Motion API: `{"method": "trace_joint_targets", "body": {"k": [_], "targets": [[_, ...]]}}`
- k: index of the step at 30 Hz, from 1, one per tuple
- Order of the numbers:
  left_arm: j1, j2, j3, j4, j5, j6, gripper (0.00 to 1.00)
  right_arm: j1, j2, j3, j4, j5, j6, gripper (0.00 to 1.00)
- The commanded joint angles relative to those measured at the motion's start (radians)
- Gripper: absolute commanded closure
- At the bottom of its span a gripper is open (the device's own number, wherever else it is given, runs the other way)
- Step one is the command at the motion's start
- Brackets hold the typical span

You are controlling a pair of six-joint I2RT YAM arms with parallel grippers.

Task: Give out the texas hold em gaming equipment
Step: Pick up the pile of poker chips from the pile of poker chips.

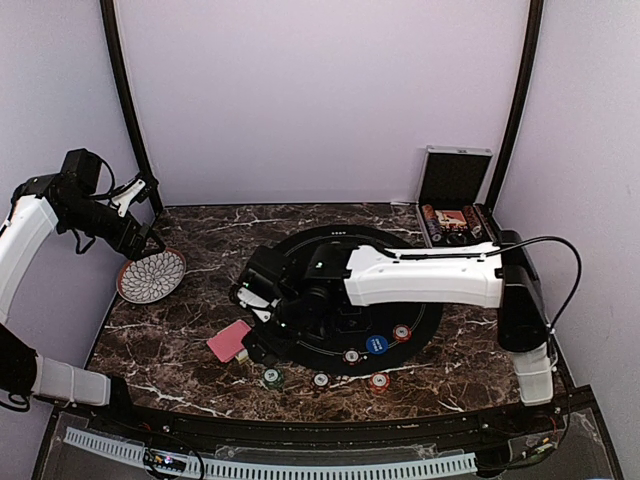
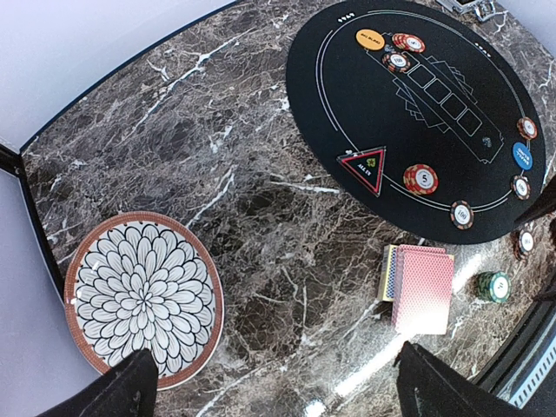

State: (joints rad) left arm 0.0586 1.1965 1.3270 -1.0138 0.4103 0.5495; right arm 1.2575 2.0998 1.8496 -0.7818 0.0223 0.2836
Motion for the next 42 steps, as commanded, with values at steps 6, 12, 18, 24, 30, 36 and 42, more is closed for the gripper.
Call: {"method": "trace_joint_targets", "body": {"k": [6,12,18,24,30,36,42], "targets": [[-0.002,-0.024,0.014,-0.025,0.014,0.009,0.01,0.028,0.166,0.131,-0.078,-0.070,-0.068,0.13],[-0.002,-0.019,0.027,-0.030,0.018,0.011,0.01,0.028,0.216,0.148,-0.079,-0.053,-0.083,0.16],[-0.002,-0.020,0.034,-0.035,0.012,0.016,0.01,0.028,0.220,0.131,-0.067,-0.063,-0.089,0.22],[-0.002,-0.020,0.036,-0.036,0.011,0.016,0.01,0.035,0.233,0.131,-0.069,-0.058,-0.106,0.27],[-0.002,-0.021,0.037,-0.038,0.011,0.016,0.01,0.046,0.239,0.133,-0.062,-0.050,-0.110,0.29],[-0.002,-0.020,0.035,-0.037,0.010,0.017,0.01,0.051,0.248,0.136,-0.061,-0.051,-0.110,0.29],[-0.003,-0.022,0.030,-0.035,0.009,0.018,0.01,0.052,0.244,0.135,-0.062,-0.051,-0.110,0.30]]}}
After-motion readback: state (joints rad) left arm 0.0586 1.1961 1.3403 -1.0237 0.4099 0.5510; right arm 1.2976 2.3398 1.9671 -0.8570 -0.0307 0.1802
